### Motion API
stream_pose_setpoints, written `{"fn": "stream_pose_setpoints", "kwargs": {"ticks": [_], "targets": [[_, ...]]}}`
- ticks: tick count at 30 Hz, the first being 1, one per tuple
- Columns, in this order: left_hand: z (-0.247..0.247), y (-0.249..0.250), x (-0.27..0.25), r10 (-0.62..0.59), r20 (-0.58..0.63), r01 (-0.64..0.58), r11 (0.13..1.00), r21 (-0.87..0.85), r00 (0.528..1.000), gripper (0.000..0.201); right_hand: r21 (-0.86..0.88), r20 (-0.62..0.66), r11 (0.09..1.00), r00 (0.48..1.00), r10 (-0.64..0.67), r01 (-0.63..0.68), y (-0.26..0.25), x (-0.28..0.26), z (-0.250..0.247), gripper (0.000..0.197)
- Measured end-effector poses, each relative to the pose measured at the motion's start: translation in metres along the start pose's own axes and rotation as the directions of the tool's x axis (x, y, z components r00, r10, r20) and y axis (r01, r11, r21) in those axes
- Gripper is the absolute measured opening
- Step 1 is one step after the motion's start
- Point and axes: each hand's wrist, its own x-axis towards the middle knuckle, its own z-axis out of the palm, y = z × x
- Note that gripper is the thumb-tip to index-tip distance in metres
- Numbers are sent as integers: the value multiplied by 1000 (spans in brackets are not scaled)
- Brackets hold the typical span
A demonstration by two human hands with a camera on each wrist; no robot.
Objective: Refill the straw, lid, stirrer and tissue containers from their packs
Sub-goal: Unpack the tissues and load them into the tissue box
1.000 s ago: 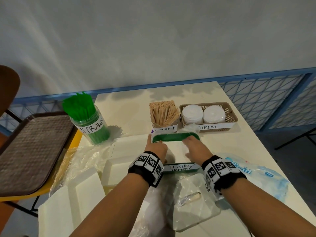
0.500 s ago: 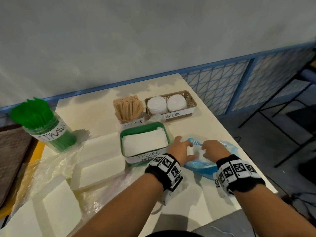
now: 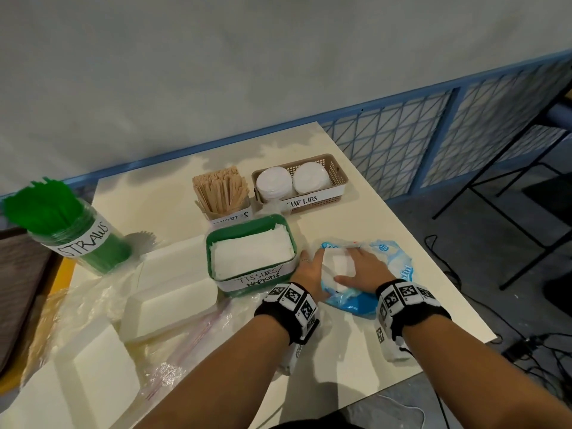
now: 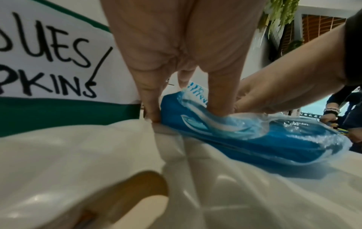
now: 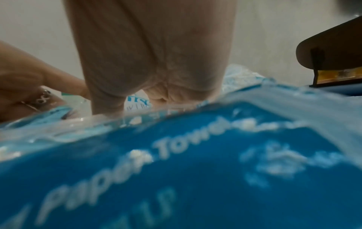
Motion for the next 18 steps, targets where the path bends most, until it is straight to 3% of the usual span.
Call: {"fn": "stream_pose_setpoints", "kwargs": {"ticks": [5,7,9,12,18], "targets": [[5,-7,-1,24,-51,-25,1000,-2,998,98,77,17,997,1000,16,-17,-5,13,-7,70],[5,-8,1,27,-55,-30,999,-42,998,101,-29,91,1000,996,12,-9,-6,16,-10,70],[5,-9,2,26,-45,-29,998,-59,999,104,-176,148,984,989,14,13,-7,14,-10,81],[2,-10,2,22,-46,-26,996,-88,999,106,-251,137,967,990,-11,45,-10,13,-7,87],[-3,-13,2,-9,-7,8,988,-157,1000,111,-72,103,976,975,-198,206,-6,10,-6,67]]}}
